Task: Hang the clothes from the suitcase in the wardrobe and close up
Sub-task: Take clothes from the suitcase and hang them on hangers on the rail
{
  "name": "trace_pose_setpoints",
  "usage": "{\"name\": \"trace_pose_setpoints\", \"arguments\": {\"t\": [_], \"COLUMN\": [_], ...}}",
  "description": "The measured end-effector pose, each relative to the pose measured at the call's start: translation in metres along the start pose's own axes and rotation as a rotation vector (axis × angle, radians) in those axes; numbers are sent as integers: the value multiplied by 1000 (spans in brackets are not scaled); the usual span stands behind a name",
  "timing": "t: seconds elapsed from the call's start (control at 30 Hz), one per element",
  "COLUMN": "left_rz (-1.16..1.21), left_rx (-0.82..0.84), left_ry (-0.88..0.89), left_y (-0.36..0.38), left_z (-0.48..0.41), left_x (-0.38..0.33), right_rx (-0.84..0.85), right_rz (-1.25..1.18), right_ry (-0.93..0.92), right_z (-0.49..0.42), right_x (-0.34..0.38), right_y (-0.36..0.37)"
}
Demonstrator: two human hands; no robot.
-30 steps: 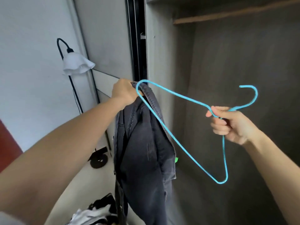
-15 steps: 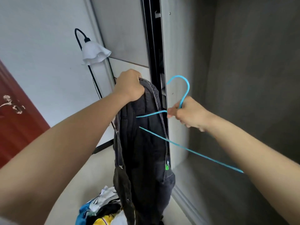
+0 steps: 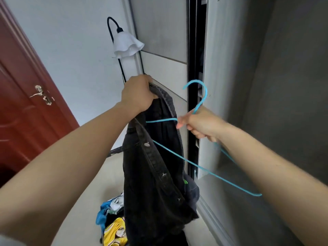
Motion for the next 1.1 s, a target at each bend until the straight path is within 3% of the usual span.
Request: {"name": "trace_pose_setpoints", "arguments": {"t": [0.17,0.23,0.3,0.4,0.47,0.57,0.6,0.63,0.73,0.83,0.97,1.03,1.1], "left_rz": [19,31,26,65,41,41,30,8,-67,-40,233,296,359], "left_rx": [-5,-15,-31,7,211,814,909,880,487,450,296,270,248], "left_ry": [25,8,4,37,104,92,80,94,133,129,-52,-111,-205], "left_y": [-7,-9,-13,-20,-12,12,14,12,5,34,57,65,69], "left_z": [9,14,19,36,57,98,104,101,75,74,62,56,52], "left_x": [-4,-1,1,-6,-12,-1,7,14,34,38,35,33,38], "right_rx": [-38,-155,-269,-341,-382,-366,-339,-305,-255,-237,-180,-301,-548], "right_rz": [-9,29,-81,-131,-166,-157,-134,-96,-36,-80,83,317,646], "right_ry": [108,15,-60,-155,-229,-340,-390,-430,-486,-474,-471,-530,-738], "right_z": [-11,-17,-24,-27,-26,-22,-22,-20,-14,-11,-14,-12,8], "right_x": [-56,-50,-37,-25,-19,-4,2,8,17,16,16,16,19], "right_y": [29,22,18,17,15,11,11,12,16,20,12,-3,-17]}}
Point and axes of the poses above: each hand's wrist, its own z-axis away from the middle knuckle, its own y-axis out of the palm, x = y × z, the point moved 7 cm from there along -z, towards the middle knuckle, and after that the axes turned 8 degrees about -y, right-handed, at the moved point
